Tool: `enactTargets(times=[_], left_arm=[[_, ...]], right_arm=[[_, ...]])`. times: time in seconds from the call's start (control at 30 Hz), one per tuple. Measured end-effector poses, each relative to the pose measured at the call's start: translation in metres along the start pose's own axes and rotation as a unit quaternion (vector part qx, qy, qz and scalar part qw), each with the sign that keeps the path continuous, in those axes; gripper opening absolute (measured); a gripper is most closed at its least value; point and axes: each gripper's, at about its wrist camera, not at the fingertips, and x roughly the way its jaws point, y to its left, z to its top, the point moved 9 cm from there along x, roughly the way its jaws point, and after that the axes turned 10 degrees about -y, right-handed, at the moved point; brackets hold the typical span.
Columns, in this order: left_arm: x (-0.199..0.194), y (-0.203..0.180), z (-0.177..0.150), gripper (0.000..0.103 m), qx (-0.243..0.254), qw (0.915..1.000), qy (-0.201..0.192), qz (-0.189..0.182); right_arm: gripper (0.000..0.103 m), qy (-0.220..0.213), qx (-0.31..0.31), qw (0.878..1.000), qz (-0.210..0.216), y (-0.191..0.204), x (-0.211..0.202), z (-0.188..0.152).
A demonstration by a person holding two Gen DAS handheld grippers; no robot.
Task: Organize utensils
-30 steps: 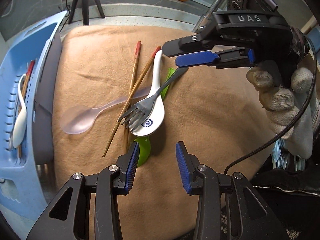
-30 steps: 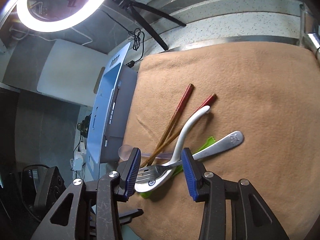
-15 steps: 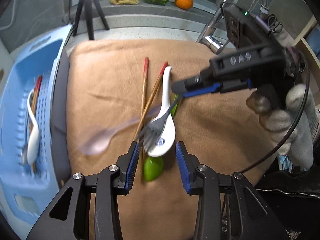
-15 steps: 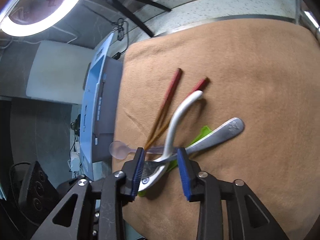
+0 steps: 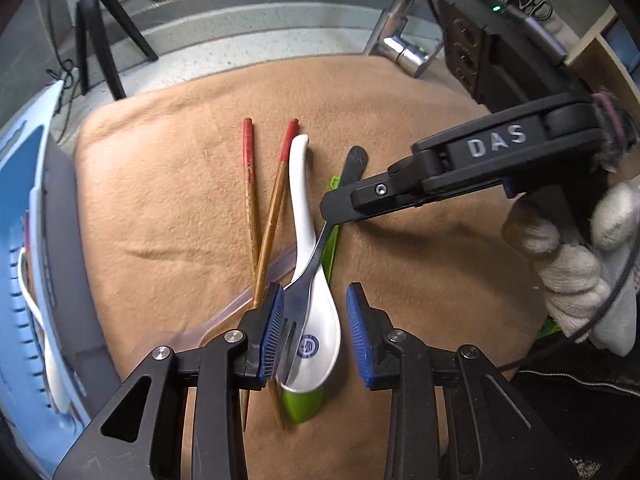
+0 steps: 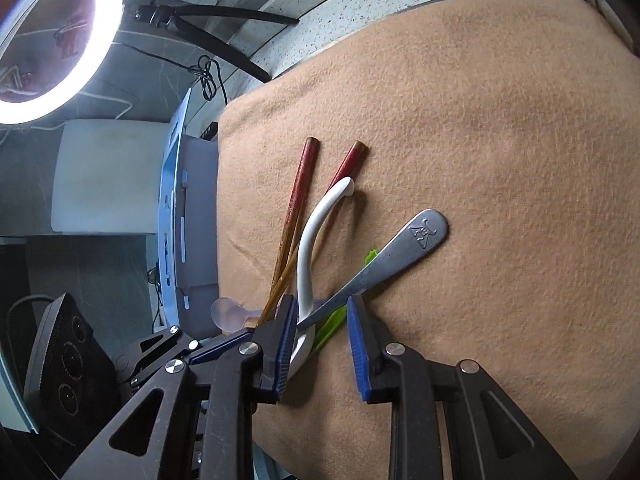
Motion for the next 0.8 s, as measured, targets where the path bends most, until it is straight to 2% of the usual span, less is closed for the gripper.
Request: enactTargets(times=[0.37, 0.57, 0.8], left_arm=[[0.025, -0.010, 0.007, 0.030, 0.051, 0.9977, 0.042, 0.014], [0.030, -0.022, 0.006, 0.030, 0.056, 0.9973, 0.046, 0.013], [0.035, -0.041, 0.008, 0.030, 0.048, 0.9978, 0.045, -0.007]], right_arm=[[0.023, -0.010, -0.009, 1.000, 0.003, 0.001, -0.013, 0.010], [0.023, 0.009, -0.008, 1.000, -0.003, -0.005, -0.006, -0.001], [0.023, 0.012, -0.006, 1.000, -0.006, -0.014, -0.005, -0.003]])
